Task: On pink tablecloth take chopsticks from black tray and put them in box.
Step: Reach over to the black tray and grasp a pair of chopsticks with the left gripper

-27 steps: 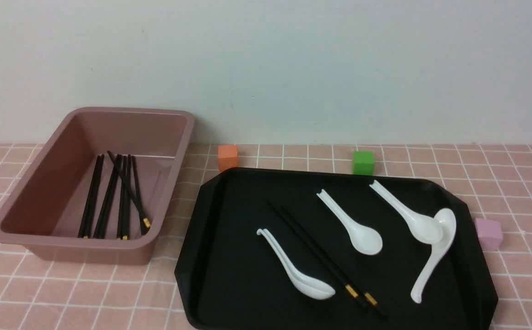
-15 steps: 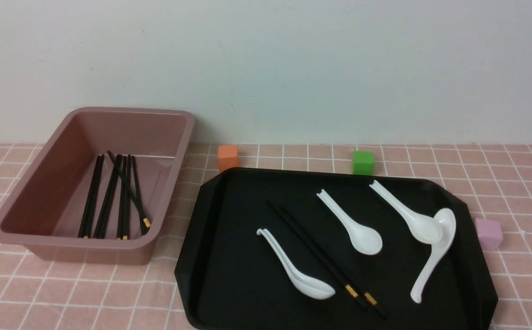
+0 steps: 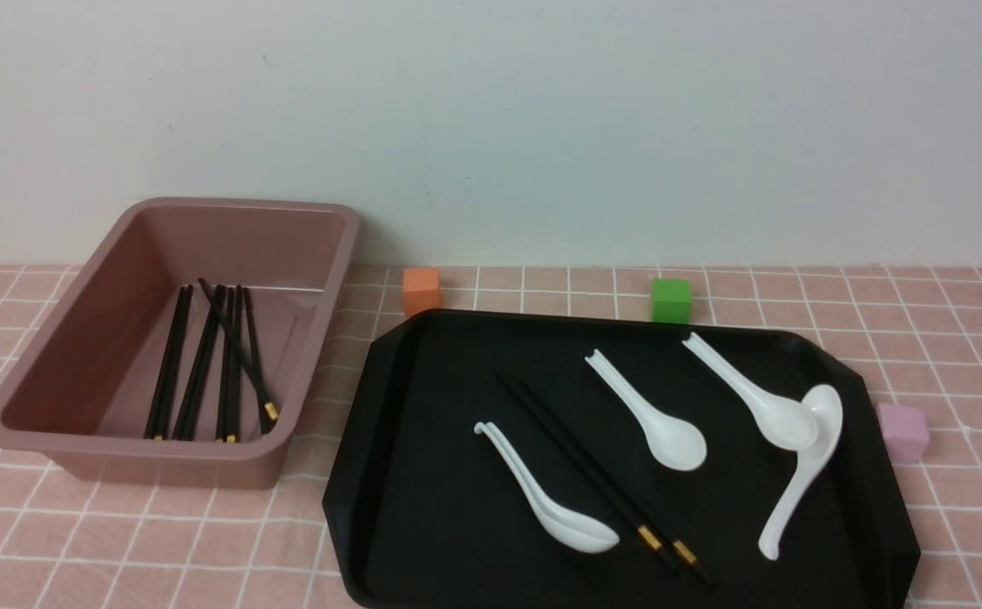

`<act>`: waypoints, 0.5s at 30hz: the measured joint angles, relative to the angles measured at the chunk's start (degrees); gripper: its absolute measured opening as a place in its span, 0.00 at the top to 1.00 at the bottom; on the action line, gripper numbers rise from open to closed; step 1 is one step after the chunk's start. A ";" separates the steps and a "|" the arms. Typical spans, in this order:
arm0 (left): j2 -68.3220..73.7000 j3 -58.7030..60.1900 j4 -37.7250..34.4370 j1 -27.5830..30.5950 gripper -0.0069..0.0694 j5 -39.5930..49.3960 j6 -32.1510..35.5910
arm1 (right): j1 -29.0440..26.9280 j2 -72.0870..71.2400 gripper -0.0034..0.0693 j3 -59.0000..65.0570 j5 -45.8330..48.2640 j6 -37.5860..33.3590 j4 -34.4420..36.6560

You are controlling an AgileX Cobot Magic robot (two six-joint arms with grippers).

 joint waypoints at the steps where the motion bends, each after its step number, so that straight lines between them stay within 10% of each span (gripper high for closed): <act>1: 0.00 0.00 0.00 0.00 0.60 0.00 0.00 | 0.00 0.00 0.62 0.00 0.00 0.00 0.00; 12: 0.00 0.04 -1.10 0.00 0.60 -4.80 -0.12 | 0.00 0.00 0.62 0.00 0.00 0.00 0.00; 15: 0.00 0.04 -11.84 0.00 0.60 -9.97 -7.27 | 0.00 0.00 0.62 0.00 0.00 0.00 0.00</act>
